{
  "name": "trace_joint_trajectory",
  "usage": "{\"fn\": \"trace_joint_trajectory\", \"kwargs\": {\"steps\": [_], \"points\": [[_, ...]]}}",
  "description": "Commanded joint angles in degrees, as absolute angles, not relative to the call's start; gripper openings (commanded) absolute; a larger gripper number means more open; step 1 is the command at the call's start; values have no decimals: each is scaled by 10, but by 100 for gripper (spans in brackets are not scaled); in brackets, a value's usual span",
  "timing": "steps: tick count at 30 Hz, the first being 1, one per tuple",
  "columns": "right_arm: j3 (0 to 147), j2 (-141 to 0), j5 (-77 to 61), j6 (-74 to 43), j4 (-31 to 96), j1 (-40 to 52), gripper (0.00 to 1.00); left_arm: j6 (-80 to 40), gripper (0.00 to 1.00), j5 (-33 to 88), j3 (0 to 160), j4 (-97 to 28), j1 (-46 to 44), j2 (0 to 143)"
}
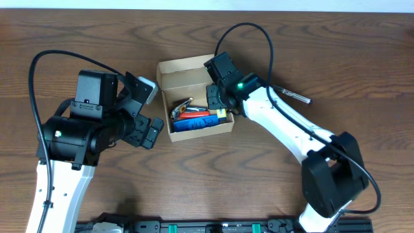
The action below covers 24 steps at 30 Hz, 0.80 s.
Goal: Pack container
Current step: 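Carry the yellow highlighter into the box and release it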
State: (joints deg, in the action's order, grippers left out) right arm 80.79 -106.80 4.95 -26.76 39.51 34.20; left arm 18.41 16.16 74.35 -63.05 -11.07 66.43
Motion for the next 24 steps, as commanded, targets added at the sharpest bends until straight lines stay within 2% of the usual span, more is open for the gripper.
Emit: {"fn": "trace_joint_trajectory", "kwargs": {"steps": [1, 5, 6, 7, 8, 11, 21, 23, 24], "points": [[805, -1076, 62, -278, 394, 345, 1, 191, 95, 165, 751, -632, -109, 666], [805, -1079, 62, -278, 395, 344, 1, 191, 95, 165, 751, -633, -109, 666], [805, -1079, 62, -278, 396, 344, 12, 191, 95, 165, 751, -633, -109, 666], [805, -1079, 62, -278, 396, 344, 29, 191, 95, 165, 751, -633, -109, 666], [805, -1079, 62, -278, 396, 344, 36, 191, 95, 165, 751, -633, -109, 666], [805, -1079, 56, -278, 396, 346, 42, 191, 95, 165, 751, -633, -109, 666], [806, -997, 37, -248, 402, 345, 43, 191, 95, 165, 751, -632, -109, 666], [806, -961, 39, -210, 403, 345, 50, 191, 95, 165, 751, -633, -109, 666], [806, -943, 44, -191, 403, 345, 62, 191, 95, 165, 751, -633, -109, 666]]}}
